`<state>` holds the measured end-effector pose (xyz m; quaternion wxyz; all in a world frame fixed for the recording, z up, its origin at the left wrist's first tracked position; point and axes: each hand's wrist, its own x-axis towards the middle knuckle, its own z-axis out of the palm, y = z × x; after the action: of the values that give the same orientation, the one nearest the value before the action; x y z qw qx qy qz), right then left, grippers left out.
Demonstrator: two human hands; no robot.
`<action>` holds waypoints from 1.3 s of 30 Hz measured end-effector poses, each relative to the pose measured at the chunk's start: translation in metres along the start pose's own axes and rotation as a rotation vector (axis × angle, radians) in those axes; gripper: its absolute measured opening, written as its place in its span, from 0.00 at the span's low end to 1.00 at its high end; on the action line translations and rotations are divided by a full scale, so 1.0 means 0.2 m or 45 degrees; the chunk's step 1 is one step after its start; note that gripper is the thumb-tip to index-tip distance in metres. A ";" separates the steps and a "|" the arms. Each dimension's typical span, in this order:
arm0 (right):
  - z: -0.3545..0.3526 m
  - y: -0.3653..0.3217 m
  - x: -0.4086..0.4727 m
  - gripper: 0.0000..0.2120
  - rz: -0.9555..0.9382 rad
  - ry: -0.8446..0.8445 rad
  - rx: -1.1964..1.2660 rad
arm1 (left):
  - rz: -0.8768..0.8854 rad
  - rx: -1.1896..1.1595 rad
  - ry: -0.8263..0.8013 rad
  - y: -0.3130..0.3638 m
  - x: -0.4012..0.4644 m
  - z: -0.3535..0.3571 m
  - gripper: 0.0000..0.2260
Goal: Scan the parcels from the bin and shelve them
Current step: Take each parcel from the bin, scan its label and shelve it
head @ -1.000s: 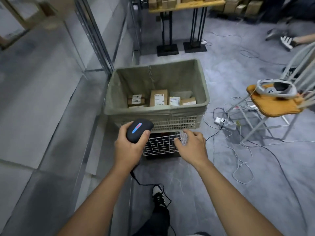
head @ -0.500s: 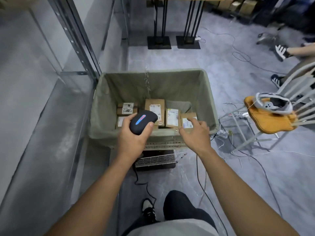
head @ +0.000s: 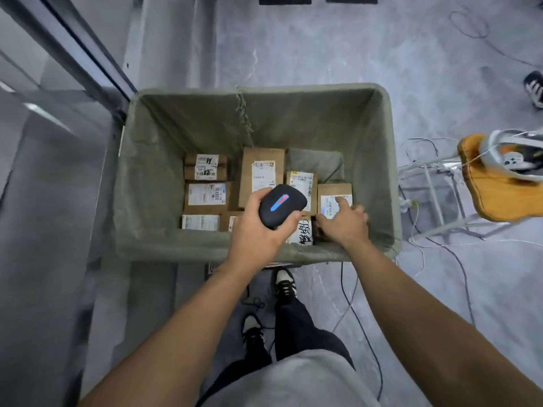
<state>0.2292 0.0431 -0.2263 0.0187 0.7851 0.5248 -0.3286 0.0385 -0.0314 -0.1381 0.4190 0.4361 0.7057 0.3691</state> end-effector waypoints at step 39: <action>-0.06 -0.08 0.23 0.39 -0.163 0.277 -0.306 | -0.115 0.029 0.158 0.13 0.23 0.05 0.29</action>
<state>0.2318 0.0925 -0.2366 0.0346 0.7732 0.6080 -0.1769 0.0422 0.0212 -0.1312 0.3855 0.3848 0.7535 0.3682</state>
